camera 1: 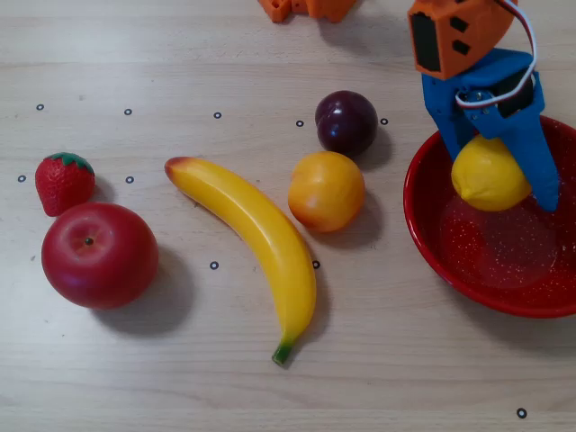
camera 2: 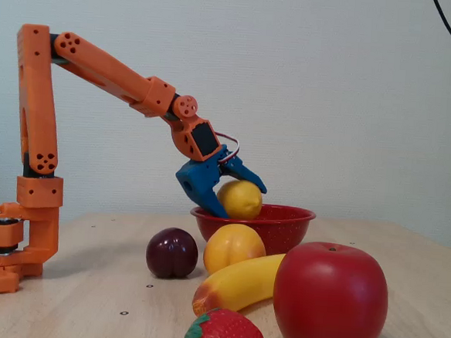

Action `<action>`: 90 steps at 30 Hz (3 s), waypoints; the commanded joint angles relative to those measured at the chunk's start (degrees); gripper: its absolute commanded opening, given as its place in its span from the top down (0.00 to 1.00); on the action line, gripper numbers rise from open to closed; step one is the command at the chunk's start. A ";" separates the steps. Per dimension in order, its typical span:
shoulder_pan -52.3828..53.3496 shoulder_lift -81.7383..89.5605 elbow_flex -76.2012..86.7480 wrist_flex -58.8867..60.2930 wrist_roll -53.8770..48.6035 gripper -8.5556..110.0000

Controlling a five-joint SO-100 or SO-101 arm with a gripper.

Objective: Put the lemon in the red bowl.

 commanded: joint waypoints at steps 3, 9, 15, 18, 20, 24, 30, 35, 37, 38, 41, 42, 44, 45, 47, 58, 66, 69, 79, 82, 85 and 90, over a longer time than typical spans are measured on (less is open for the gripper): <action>1.41 3.43 -10.37 2.99 -3.52 0.58; 0.79 5.45 -17.31 9.93 -5.98 0.57; -1.67 10.99 -23.47 17.31 -7.56 0.70; -3.52 14.15 -25.22 22.76 -7.21 0.80; -5.10 16.26 -25.75 26.10 -7.03 0.87; -9.05 21.36 -23.73 30.23 -7.03 0.93; -15.73 30.67 -13.62 31.20 -6.24 0.93; -20.30 37.27 -6.42 32.78 -6.50 0.93; -21.88 40.43 -2.72 32.08 -6.42 0.93; -22.76 42.19 -0.62 31.64 -6.24 0.93; -25.05 47.90 6.42 29.27 -5.80 0.93; -25.84 49.92 9.32 27.86 -5.71 0.93; -27.51 54.32 15.47 24.52 -5.63 0.93; -28.21 56.51 18.54 23.20 -5.63 0.93; -29.62 61.35 25.58 20.13 -5.71 0.93; -31.99 84.73 56.43 13.71 -10.37 0.93; -31.73 95.45 68.47 11.95 -9.84 0.93; -31.46 95.45 68.47 14.15 -11.60 0.93; -31.03 95.45 68.47 15.91 -14.50 0.93; -31.11 95.45 68.47 16.00 -14.68 0.93; -31.11 95.45 68.47 16.08 -14.68 0.93; -30.85 95.45 68.47 16.08 -14.33 0.93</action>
